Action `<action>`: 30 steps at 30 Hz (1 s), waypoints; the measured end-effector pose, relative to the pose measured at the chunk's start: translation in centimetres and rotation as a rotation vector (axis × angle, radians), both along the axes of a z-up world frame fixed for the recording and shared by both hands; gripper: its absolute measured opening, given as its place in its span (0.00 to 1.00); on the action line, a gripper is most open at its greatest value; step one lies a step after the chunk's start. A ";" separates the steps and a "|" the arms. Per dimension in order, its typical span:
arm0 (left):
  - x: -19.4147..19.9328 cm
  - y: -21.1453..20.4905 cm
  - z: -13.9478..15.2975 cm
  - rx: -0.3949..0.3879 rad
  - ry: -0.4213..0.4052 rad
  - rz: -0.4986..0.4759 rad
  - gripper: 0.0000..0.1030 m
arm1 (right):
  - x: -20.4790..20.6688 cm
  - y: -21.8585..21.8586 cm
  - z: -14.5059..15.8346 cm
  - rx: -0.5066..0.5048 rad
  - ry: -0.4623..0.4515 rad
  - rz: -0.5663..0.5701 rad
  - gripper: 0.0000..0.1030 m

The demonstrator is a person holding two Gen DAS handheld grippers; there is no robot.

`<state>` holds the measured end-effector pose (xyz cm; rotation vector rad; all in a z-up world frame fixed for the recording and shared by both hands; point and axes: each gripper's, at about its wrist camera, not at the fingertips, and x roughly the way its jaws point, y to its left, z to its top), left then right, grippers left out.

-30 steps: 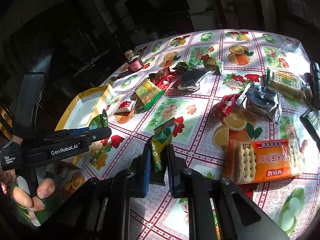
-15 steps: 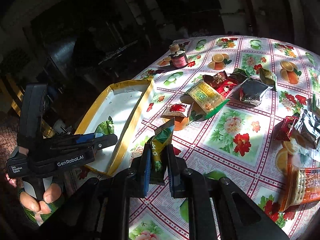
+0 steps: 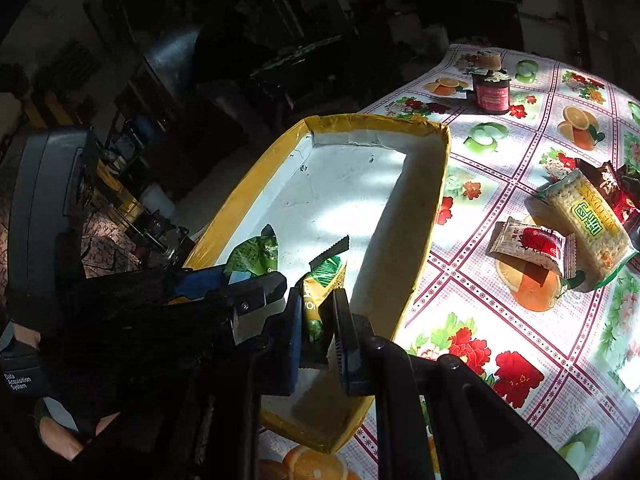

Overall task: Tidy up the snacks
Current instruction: 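Carry both green packets into the white tray and open both tools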

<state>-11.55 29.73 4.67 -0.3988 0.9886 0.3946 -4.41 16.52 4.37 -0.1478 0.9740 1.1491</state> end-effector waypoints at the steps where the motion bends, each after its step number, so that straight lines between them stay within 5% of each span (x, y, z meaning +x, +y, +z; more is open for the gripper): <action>1: 0.0 0.2 -0.3 -0.001 0.006 0.003 0.35 | 0.0 0.1 -0.2 -0.008 0.002 0.001 0.13; 12: 0.2 0.4 -1.9 -0.009 0.053 -0.001 0.36 | 0.7 -0.9 -0.4 -0.012 0.017 -0.041 0.28; 15: 0.3 0.0 -1.5 0.008 0.055 0.002 0.49 | 1.1 -2.7 0.3 0.013 0.025 -0.087 0.36; 17: 0.4 -0.4 -1.2 0.022 0.051 0.002 0.62 | 1.4 -4.3 0.8 0.018 0.024 -0.126 0.41; 30: 1.8 -6.5 1.9 0.065 0.005 -0.092 0.77 | 2.3 -19.7 1.4 0.093 0.065 -0.401 0.42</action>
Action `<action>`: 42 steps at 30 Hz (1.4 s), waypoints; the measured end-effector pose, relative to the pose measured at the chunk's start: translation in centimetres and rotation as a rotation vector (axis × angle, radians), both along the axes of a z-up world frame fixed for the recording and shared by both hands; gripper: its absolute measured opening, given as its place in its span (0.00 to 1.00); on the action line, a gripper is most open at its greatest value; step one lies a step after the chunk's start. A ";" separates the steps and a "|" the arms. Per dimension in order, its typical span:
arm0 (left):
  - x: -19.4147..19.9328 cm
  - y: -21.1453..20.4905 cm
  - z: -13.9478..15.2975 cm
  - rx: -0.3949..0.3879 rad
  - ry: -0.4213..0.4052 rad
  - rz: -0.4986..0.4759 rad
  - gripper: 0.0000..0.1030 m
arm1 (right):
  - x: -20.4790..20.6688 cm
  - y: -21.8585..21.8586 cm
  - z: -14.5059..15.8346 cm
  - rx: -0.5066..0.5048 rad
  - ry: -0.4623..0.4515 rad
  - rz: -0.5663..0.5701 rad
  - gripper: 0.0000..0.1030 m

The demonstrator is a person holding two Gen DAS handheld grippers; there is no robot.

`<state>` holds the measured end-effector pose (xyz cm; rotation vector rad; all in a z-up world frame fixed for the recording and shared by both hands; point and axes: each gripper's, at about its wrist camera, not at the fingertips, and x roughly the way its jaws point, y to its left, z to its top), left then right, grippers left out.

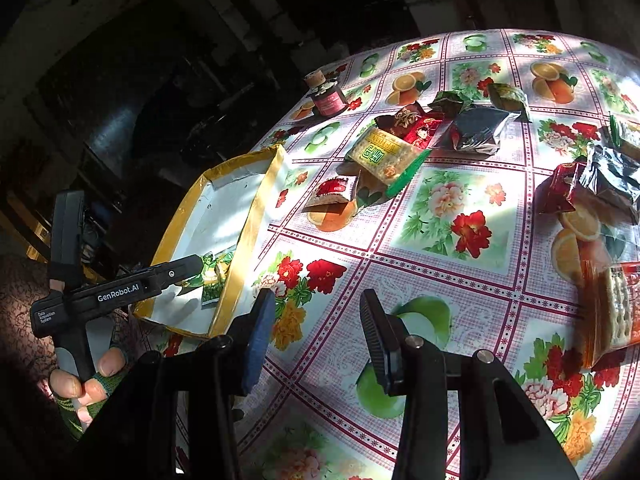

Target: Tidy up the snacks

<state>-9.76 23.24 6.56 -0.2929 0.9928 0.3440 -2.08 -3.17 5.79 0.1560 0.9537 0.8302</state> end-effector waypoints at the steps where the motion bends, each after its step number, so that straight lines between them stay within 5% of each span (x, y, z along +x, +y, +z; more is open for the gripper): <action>1: 0.2 -0.7 0.1 0.003 0.001 -0.012 0.77 | -0.1 -1.0 0.1 -0.005 -0.008 -0.020 0.42; 9: 2.0 -6.2 0.0 0.011 0.017 -0.126 0.78 | -0.3 -8.0 -0.2 -0.027 -0.008 -0.176 0.44; 21: 3.5 -10.9 0.3 0.028 0.028 -0.201 0.78 | -0.7 -12.1 -0.5 -0.013 0.004 -0.274 0.48; 25: 3.5 -11.5 0.2 0.030 0.030 -0.217 0.79 | -0.7 -13.5 0.6 0.075 -0.004 -0.307 0.49; 27: 3.5 -11.9 0.1 0.027 0.033 -0.227 0.79 | -1.0 -15.6 2.5 0.296 -0.017 -0.316 0.50; 30: 3.5 -12.5 0.1 0.027 0.034 -0.242 0.79 | -3.0 -20.6 5.8 0.856 -0.129 -0.314 0.55; 31: 3.5 -12.7 0.1 0.022 0.033 -0.247 0.79 | -4.3 -22.3 6.5 1.029 -0.204 -0.340 0.75; 33: 3.6 -13.2 0.1 0.015 0.032 -0.259 0.79 | -6.4 -24.0 7.1 1.245 -0.339 -0.386 0.99; 37: 3.8 -14.4 -0.2 0.016 0.042 -0.286 0.79 | -6.3 -22.9 9.1 1.158 -0.351 -0.355 0.99; 42: 4.0 -15.2 -0.3 0.020 0.048 -0.307 0.79 | -4.7 -20.8 9.4 0.705 -0.322 -0.421 0.99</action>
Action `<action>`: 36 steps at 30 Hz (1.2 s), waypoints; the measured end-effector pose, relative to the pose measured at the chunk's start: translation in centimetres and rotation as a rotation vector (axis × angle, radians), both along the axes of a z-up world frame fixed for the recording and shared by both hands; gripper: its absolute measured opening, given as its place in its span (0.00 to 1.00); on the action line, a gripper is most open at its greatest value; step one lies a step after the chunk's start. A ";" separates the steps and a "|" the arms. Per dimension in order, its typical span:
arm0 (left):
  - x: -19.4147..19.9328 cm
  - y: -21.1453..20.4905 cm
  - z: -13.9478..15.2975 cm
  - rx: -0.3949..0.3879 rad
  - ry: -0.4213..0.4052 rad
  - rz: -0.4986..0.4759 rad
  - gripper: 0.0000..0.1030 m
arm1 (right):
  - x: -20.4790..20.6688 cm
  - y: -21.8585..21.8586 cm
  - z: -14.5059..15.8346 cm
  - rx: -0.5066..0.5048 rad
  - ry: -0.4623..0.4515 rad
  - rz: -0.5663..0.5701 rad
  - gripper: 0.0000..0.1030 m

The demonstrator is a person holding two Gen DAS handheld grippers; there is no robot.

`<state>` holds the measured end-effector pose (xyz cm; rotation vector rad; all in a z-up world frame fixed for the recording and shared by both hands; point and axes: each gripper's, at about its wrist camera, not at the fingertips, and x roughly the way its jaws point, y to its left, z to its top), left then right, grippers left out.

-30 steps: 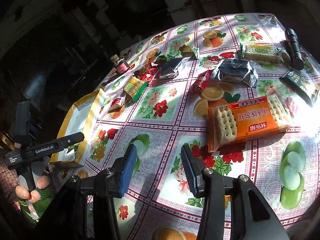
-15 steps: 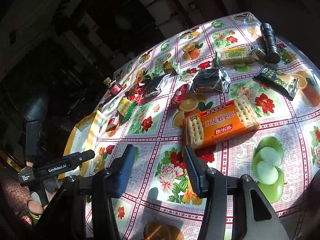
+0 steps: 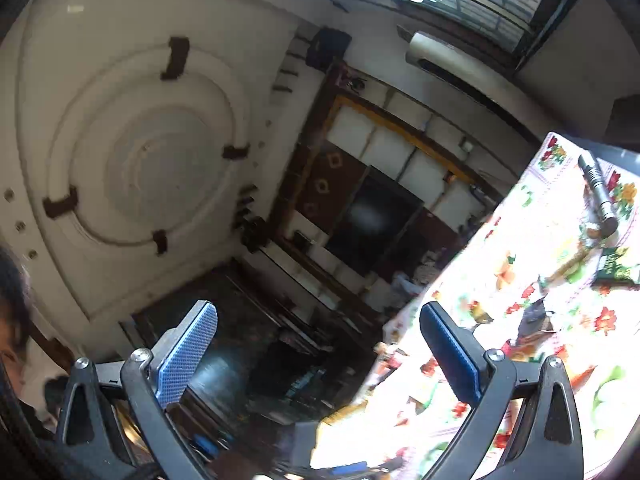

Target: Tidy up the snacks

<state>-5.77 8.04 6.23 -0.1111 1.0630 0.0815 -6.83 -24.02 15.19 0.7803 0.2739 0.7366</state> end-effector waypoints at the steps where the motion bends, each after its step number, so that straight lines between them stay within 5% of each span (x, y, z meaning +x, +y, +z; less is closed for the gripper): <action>1: 0.0 0.0 0.0 0.001 -0.002 -0.002 0.79 | 0.5 0.4 -0.5 -0.070 0.046 -0.027 0.99; 8: 0.6 1.8 -0.5 -0.011 0.008 0.047 0.79 | 3.5 1.8 -4.8 -0.264 0.256 -0.052 0.98; 16: 2.3 5.5 -1.4 -0.072 0.026 0.145 0.79 | 4.6 6.0 -7.7 -0.539 0.328 -0.069 0.86; 29: 8.3 9.8 -3.3 -0.030 0.058 0.225 0.79 | 10.1 12.0 -10.4 -0.697 0.386 0.020 0.77; 36: 11.9 10.4 -4.2 0.039 0.082 0.173 0.79 | 14.2 14.5 -12.1 -0.762 0.475 0.046 0.77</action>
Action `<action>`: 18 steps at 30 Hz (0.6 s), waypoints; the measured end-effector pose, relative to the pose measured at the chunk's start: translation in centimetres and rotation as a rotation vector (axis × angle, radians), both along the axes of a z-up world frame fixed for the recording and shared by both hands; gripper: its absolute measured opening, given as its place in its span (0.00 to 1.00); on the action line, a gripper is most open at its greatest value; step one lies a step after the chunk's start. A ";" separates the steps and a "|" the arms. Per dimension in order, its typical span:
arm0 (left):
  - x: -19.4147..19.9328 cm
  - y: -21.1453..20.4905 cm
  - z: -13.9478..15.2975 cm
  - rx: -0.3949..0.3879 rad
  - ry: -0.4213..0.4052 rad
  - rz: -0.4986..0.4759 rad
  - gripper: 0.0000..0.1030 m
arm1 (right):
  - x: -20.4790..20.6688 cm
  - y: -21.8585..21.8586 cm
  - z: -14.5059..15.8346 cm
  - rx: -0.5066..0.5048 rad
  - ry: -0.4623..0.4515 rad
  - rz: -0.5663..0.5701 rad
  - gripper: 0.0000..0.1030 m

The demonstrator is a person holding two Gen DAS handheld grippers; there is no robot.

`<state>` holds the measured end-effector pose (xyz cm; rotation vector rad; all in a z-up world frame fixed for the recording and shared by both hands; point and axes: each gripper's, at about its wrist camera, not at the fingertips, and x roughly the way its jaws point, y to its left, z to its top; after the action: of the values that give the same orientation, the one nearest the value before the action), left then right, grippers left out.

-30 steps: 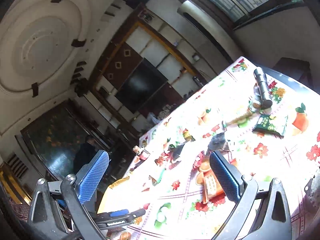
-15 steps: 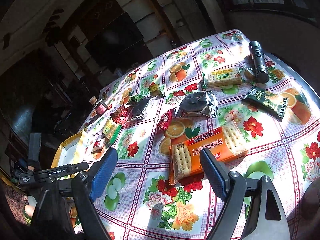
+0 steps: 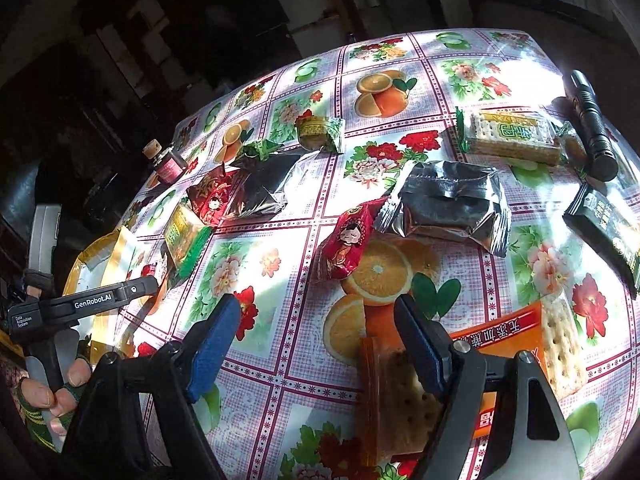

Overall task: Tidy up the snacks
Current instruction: 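Grasp a red-white sachet with the left tool while the right tool grasps a red wrapped snack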

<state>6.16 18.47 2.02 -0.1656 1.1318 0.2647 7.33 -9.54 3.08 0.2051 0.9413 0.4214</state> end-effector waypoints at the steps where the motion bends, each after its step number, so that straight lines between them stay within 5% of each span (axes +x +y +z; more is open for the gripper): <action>1: 0.4 0.1 -0.2 -0.011 0.004 -0.015 0.79 | 0.5 0.1 -0.2 -0.006 0.011 -0.010 0.77; 11: 0.1 -2.7 -0.7 -0.089 0.033 -0.152 0.81 | 3.3 0.6 -0.6 -0.010 0.032 -0.027 0.77; 18: -0.5 -2.1 -0.8 -0.074 0.031 -0.104 0.82 | 3.8 1.9 -0.6 -0.126 0.002 -0.013 0.77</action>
<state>5.63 16.36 1.25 -0.1679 1.1782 0.1332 11.11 -7.62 2.50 0.0966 0.9648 0.3483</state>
